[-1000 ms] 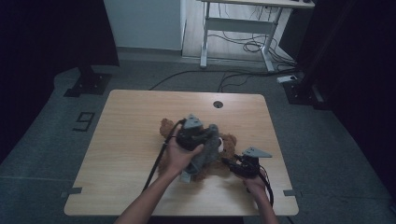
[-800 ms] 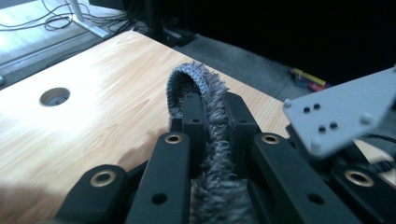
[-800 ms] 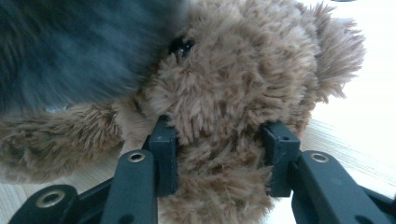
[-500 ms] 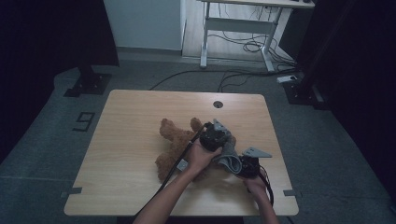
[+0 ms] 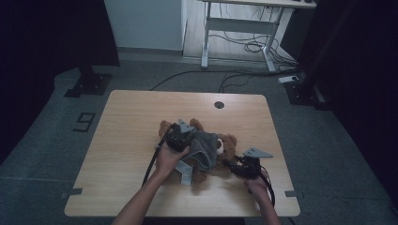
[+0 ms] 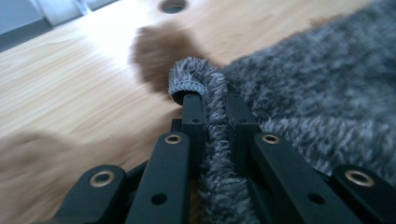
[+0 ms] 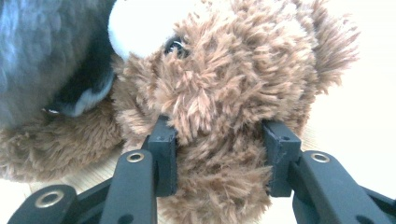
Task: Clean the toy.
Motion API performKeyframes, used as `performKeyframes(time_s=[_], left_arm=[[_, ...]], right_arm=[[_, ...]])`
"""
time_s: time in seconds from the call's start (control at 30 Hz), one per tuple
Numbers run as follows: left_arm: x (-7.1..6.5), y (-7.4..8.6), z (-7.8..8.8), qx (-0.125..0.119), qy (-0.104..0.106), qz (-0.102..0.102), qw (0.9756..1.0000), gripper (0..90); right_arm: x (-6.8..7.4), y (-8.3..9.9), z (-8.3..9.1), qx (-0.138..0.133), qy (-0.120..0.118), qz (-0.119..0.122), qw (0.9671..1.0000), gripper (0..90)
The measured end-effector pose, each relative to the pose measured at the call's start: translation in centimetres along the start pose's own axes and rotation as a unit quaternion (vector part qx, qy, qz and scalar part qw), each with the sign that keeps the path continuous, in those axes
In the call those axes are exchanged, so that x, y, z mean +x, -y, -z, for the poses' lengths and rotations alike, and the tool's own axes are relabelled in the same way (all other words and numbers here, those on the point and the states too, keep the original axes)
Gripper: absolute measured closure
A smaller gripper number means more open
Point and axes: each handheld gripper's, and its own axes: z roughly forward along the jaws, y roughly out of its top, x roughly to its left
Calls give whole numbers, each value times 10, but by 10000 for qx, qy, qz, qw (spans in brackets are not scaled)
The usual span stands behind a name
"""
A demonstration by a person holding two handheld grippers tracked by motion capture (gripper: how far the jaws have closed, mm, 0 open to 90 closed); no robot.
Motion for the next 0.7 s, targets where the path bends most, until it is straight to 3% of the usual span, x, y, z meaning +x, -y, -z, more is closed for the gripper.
performKeyframes(time_s=[0.1, 0.3, 0.43, 0.6, 0.7], left_arm=[[19, 15, 16, -15, -253, 63, 9997, 808], [47, 51, 21, 339, -334, 395, 9981, 809], [50, 68, 13, 637, -261, 443, 9966, 808], [51, 76, 3, 986, -273, 393, 9940, 808], [58, 83, -1, 1089, -178, 579, 9922, 807]], right_arm=[[0, 0, 1, 19, -3, -15, 10000, 562], [0, 0, 0, 0, 28, -62, 10000, 562], [-2, 0, -1, -17, 10, -95, 10000, 562], [-2, 0, -1, -5, 8, -89, 10000, 562], [-3, 0, -1, -7, 2, -90, 10000, 562]])
